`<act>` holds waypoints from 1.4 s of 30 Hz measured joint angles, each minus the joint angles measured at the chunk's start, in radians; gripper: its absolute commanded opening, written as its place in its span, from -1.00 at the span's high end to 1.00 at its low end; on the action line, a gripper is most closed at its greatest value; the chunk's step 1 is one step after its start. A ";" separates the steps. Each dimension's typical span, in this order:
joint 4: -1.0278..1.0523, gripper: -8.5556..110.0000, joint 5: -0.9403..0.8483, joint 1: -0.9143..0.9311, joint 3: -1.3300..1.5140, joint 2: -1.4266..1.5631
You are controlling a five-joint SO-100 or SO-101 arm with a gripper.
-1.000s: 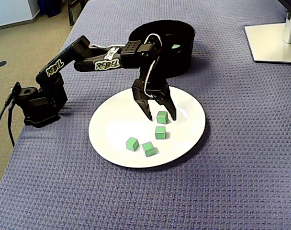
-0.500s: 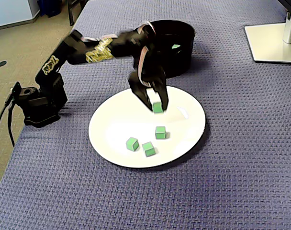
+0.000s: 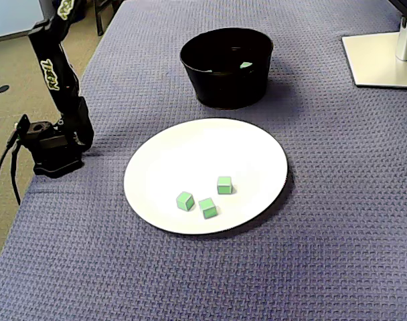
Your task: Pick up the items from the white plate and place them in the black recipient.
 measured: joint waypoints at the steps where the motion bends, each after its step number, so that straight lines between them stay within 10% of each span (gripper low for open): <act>1: 0.000 0.86 -0.043 -0.043 0.000 -0.021; 18: -0.265 0.86 -0.170 -0.308 0.037 -0.667; 21: -0.272 0.49 -0.141 -0.328 0.037 -0.672; 28: -0.144 0.32 -0.166 -0.311 0.037 -0.529; 42: 0.305 0.10 -0.667 0.460 0.161 0.123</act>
